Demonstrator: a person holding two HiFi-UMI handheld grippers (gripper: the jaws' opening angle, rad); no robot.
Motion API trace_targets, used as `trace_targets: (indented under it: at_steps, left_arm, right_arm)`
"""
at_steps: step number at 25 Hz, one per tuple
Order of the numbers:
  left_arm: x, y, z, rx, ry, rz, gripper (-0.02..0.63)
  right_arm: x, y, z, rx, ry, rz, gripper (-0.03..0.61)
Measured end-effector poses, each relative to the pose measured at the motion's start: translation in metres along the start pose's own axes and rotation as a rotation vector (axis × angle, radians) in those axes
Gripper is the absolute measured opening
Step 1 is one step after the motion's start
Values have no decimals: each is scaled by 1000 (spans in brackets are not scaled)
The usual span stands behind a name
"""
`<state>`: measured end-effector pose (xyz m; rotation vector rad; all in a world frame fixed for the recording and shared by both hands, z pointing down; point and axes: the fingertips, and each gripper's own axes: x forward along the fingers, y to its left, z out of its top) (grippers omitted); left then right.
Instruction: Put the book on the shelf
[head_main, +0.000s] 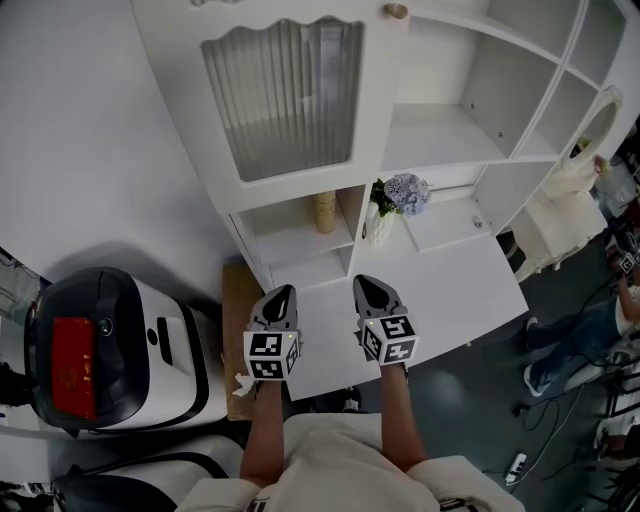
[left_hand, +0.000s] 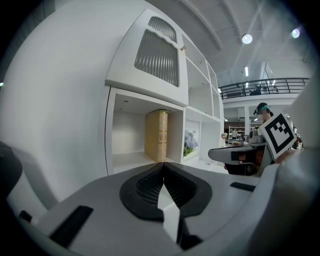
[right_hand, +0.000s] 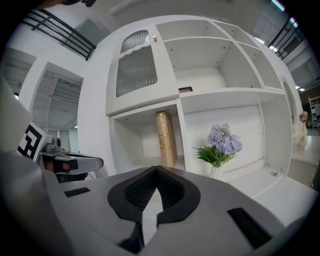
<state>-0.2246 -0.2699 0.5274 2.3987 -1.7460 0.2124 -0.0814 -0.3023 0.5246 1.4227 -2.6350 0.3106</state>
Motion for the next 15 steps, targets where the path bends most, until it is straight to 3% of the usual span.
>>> trace_targets:
  at_steps: [15]
  left_arm:
    - [1,2,-2,0,7,12,17]
  right_arm:
    - [1,-2,0,16,-1,9,26]
